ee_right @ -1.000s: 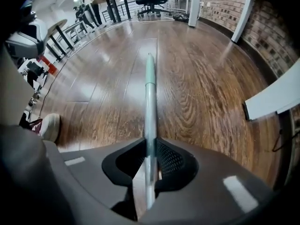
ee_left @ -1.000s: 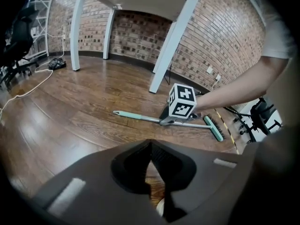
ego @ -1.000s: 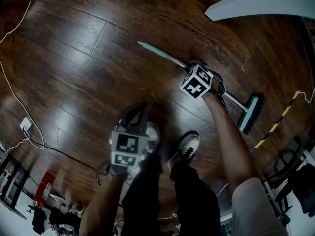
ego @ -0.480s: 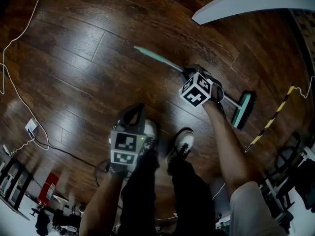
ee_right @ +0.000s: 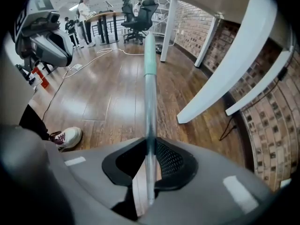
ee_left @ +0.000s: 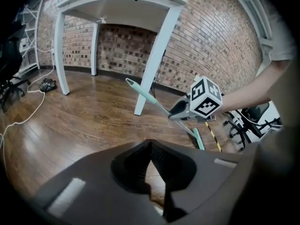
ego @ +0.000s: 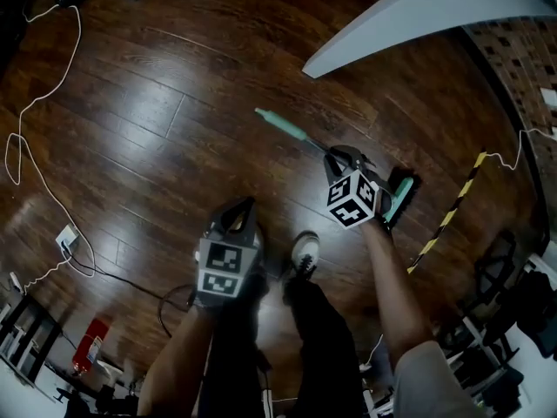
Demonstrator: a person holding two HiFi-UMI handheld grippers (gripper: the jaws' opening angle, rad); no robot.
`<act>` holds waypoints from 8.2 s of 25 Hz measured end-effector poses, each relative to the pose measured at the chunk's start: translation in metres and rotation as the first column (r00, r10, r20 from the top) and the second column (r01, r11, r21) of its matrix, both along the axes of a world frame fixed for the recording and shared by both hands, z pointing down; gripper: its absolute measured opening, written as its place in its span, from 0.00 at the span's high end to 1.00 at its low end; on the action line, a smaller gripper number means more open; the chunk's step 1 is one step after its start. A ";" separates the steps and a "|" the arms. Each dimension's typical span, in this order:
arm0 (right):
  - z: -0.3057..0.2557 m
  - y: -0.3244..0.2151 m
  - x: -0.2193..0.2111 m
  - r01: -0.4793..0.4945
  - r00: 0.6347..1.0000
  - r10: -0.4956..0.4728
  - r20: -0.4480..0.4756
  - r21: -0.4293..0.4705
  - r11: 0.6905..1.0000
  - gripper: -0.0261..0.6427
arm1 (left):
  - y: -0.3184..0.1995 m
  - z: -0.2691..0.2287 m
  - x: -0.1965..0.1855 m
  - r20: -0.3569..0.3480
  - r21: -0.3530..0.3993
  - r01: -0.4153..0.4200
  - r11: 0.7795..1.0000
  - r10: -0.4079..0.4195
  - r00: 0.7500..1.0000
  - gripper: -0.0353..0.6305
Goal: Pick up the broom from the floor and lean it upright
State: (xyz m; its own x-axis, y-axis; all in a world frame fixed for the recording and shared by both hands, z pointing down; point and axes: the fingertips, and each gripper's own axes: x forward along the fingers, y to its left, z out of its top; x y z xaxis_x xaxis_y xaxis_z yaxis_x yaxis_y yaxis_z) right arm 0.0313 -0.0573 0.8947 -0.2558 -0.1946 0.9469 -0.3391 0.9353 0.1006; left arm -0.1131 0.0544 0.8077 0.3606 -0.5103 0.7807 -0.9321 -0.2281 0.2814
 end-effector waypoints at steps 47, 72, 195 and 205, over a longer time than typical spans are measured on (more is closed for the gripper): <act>-0.291 -0.291 0.170 -0.372 0.904 0.288 0.315 0.249 0.894 0.81 | -0.224 -0.259 0.118 0.078 0.188 0.051 0.981 -0.067 0.995 0.95; -0.276 -0.373 0.083 -0.182 0.943 0.082 0.323 0.292 0.939 0.80 | -0.251 -0.218 0.130 0.099 0.123 -0.026 0.992 0.014 0.995 0.95; -0.846 0.068 0.165 -0.804 0.510 0.221 0.831 0.370 0.466 0.94 | -0.029 -0.727 0.032 0.075 0.753 -0.039 0.656 -0.028 0.997 0.95; -0.821 0.094 0.153 -0.852 0.469 0.301 0.830 0.335 0.402 0.94 | -0.013 -0.696 0.011 0.180 0.709 -0.146 0.690 0.023 0.983 0.95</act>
